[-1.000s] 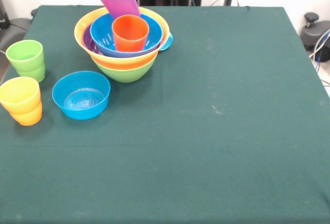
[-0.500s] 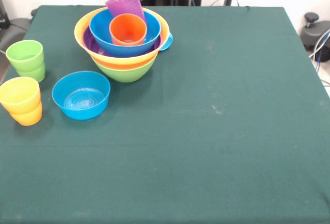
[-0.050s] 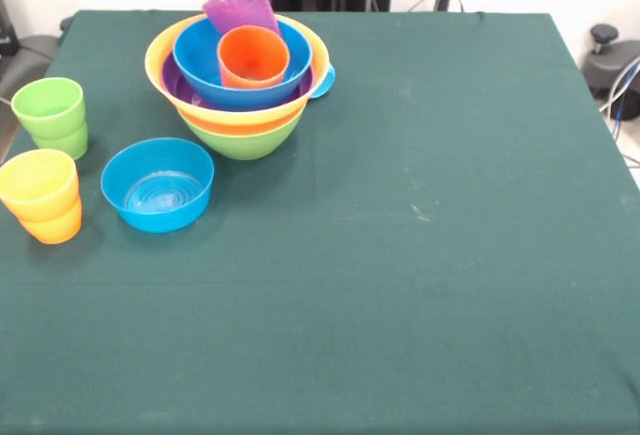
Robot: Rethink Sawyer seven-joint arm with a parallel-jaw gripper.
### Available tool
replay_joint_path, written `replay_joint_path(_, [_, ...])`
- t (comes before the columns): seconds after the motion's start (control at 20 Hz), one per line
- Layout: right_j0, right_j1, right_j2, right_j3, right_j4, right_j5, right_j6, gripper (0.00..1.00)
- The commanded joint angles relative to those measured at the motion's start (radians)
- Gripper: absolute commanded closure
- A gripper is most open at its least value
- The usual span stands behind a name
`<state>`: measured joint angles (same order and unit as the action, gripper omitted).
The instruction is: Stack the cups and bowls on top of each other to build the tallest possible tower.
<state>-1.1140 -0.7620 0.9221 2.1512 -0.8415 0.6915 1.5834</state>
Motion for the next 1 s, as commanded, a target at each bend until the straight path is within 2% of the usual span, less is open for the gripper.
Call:
replay_joint_path(0.05, [0.009,0.008,-0.017,-0.003,0.03,0.048,-0.096,1.0])
replay_joint_path(0.55, [-0.019,-0.122,0.069,0.01,0.192,0.149,-0.167,1.0])
replay_joint_path(1.0, [-0.021,-0.183,0.117,0.0,0.289,0.22,-0.19,1.0])
